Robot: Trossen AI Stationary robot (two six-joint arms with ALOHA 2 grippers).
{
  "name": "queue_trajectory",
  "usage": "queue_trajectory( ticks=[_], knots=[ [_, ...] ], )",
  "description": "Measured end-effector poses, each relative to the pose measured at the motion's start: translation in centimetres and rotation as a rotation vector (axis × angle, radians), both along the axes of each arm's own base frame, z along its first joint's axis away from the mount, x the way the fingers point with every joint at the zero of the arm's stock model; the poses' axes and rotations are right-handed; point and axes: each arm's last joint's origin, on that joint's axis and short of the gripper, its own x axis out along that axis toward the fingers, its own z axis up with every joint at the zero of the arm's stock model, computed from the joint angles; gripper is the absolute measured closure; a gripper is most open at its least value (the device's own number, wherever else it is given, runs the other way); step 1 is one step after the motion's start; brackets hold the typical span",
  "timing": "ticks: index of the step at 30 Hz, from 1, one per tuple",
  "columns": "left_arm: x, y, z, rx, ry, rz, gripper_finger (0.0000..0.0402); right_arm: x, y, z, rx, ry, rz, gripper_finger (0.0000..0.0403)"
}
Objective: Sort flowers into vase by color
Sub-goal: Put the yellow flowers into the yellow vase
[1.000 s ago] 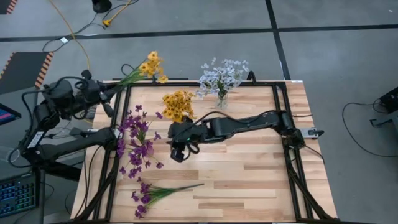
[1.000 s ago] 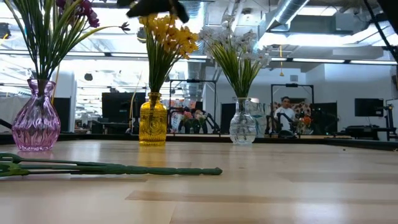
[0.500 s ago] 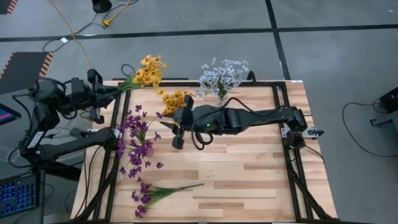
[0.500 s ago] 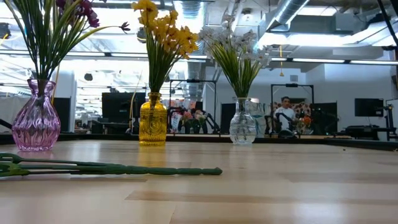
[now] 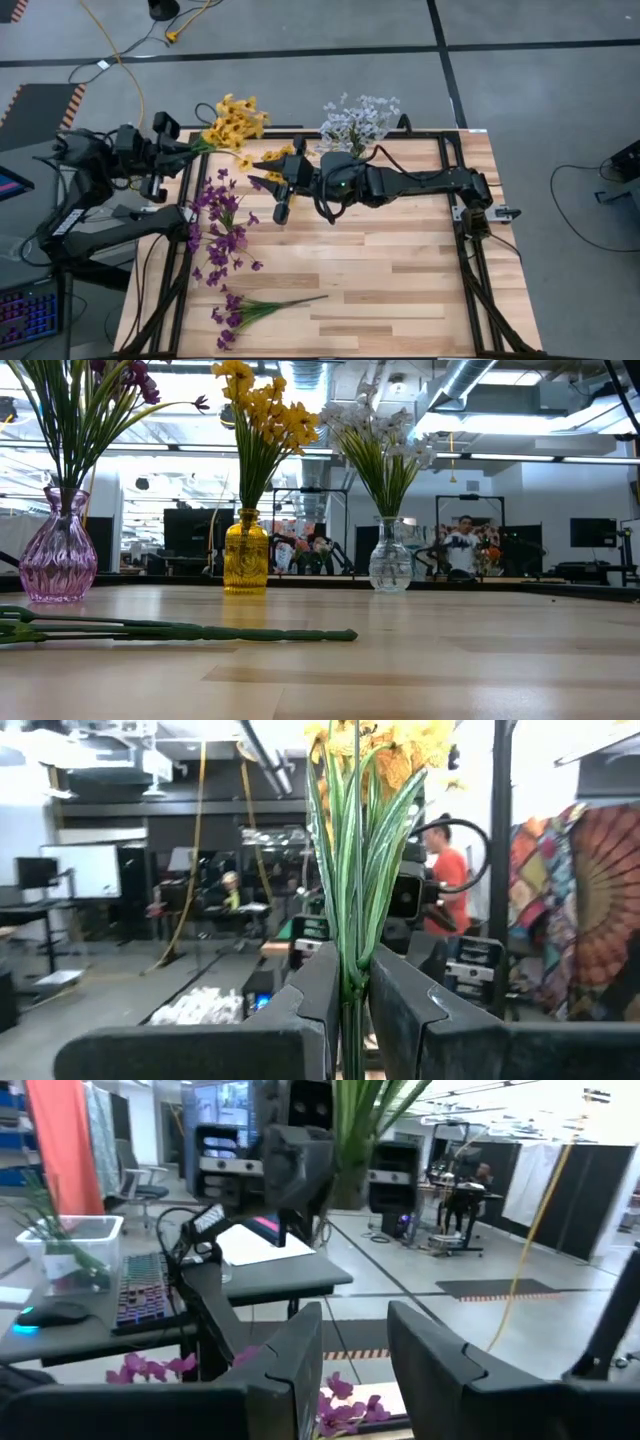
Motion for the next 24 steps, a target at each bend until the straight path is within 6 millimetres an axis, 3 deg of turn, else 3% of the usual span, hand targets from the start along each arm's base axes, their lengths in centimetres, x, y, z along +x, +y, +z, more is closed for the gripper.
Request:
queue_trajectory(
  ticks=[12, 24],
  knots=[
    [2.5, 1.4, -3.4, -0.030, -0.043, -0.082, 0.0370, -0.1, -0.3, 0.9, 0.003, -0.094, 0.015, 0.0262],
    [4.1, 0.9, -4.2, 0.001, -0.061, -0.160, 0.0370, 0.1, -1.5, 0.9, 0.119, -0.121, 0.010, 0.0261]
  ],
)
